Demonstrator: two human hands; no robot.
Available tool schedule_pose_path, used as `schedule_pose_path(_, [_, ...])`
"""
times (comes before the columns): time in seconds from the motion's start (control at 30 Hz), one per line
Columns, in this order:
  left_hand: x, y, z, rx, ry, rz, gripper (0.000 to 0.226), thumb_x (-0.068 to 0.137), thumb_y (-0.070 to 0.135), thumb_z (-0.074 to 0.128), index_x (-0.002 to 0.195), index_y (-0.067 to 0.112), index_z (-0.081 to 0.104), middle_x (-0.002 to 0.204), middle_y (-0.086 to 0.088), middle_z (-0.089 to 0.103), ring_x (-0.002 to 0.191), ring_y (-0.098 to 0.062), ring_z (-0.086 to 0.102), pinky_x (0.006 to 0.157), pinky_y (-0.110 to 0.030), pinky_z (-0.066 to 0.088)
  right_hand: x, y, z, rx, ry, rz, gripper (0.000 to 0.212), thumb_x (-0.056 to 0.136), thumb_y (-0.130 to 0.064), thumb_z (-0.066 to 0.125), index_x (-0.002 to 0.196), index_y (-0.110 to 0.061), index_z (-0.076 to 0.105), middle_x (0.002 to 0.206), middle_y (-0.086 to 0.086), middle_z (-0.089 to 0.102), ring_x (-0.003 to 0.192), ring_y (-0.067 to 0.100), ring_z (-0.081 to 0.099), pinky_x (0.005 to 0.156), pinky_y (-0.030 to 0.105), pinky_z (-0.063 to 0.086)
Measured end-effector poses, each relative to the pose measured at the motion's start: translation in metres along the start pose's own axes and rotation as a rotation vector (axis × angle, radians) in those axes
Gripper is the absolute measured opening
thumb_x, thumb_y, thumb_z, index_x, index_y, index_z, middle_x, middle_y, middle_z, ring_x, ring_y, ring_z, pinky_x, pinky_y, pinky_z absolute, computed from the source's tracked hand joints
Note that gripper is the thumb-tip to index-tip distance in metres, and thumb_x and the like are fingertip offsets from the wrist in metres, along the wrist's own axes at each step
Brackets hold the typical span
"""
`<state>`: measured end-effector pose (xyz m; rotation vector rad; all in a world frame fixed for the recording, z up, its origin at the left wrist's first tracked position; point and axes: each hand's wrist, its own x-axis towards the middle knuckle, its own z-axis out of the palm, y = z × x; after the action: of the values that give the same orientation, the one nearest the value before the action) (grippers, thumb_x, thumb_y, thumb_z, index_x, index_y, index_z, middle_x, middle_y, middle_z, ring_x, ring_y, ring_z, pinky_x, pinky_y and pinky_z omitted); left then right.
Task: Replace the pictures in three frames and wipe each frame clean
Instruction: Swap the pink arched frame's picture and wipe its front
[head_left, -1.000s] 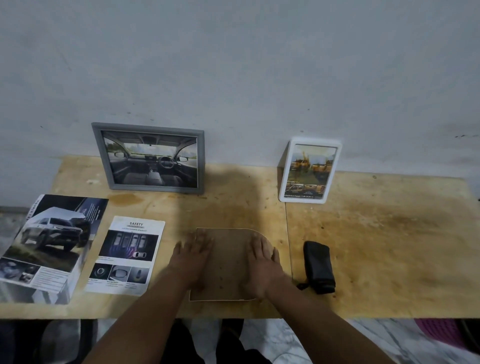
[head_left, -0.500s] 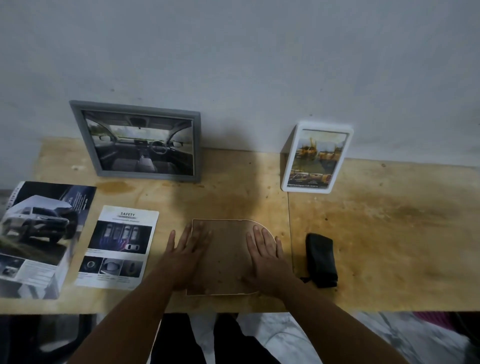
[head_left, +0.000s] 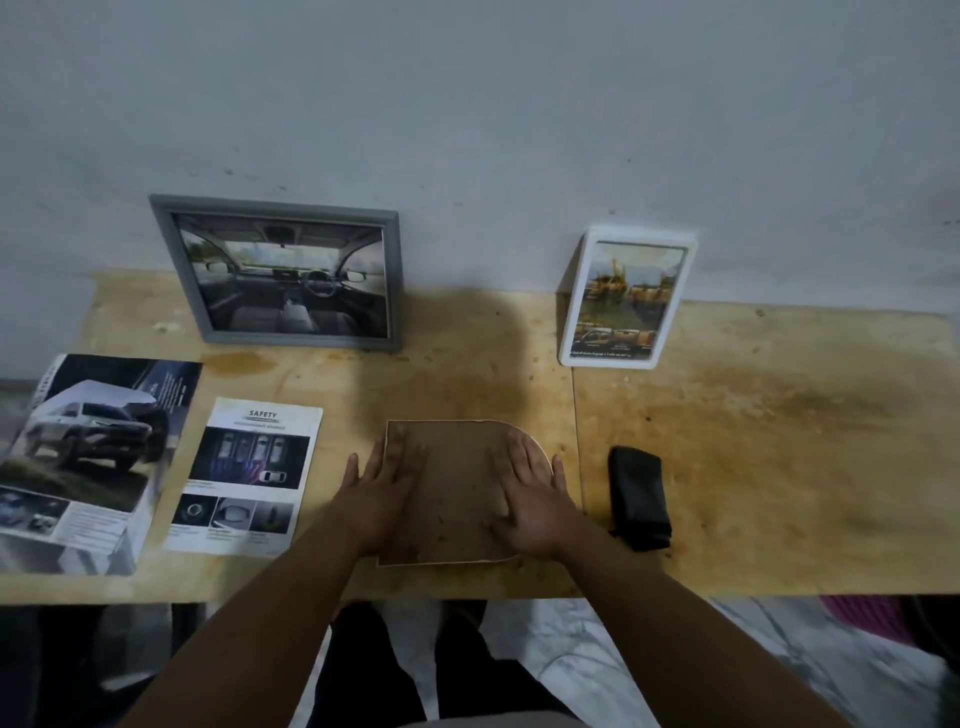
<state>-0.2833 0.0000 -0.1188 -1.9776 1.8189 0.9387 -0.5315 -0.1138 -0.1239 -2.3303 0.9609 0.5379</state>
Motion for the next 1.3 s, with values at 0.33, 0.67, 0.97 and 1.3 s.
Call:
schedule_pose_path(0.33, [-0.059,0.032,0.034,-0.539,0.310,-0.125,0.095,0.074,0.050,0.081,0.156,0.031,0.035,0.169,-0.002,0.007,0.149,-0.031,0.025,0.118,-0.038,0.034,-0.046,0.003,0.003,0.855,0.372,0.554,0.055,0.101,-0.037,0.059,0.151,-0.018,0.047,0.136,0.008,0.063,0.121,0.026,0.061,0.101,0.039,0.052])
schedule_pose_path(0.67, [-0.058,0.042,0.051,-0.251,0.546,0.089,0.058,0.068,0.031,0.076,0.124,0.031,0.065,0.140,-0.002,0.056,0.121,-0.034,0.058,0.094,-0.033,0.052,-0.044,0.000,-0.030,1.334,0.433,0.674,0.020,0.102,-0.010,0.056,0.094,-0.009,0.074,0.063,0.004,0.061,0.052,0.017,0.049,0.044,0.024,0.039])
schedule_pose_path(0.97, [-0.052,0.045,0.035,-0.595,0.440,-0.511,0.087,0.086,0.053,0.068,0.157,0.030,0.024,0.167,-0.006,0.015,0.149,-0.039,0.023,0.108,-0.058,0.038,-0.030,-0.017,-0.040,1.142,0.236,0.579,0.064,0.097,-0.030,0.062,0.152,-0.004,0.044,0.155,0.012,0.046,0.139,0.033,0.046,0.105,0.039,0.044])
schedule_pose_path(1.3, [-0.045,0.042,0.037,-0.567,0.402,-0.348,0.096,0.070,0.066,0.075,0.151,0.033,0.037,0.162,-0.003,0.031,0.132,-0.039,0.044,0.103,-0.049,0.046,-0.027,-0.010,-0.039,1.520,0.324,0.624,0.031,0.096,-0.005,0.061,0.125,-0.014,0.068,0.113,0.010,0.069,0.091,0.024,0.067,0.071,0.035,0.063])
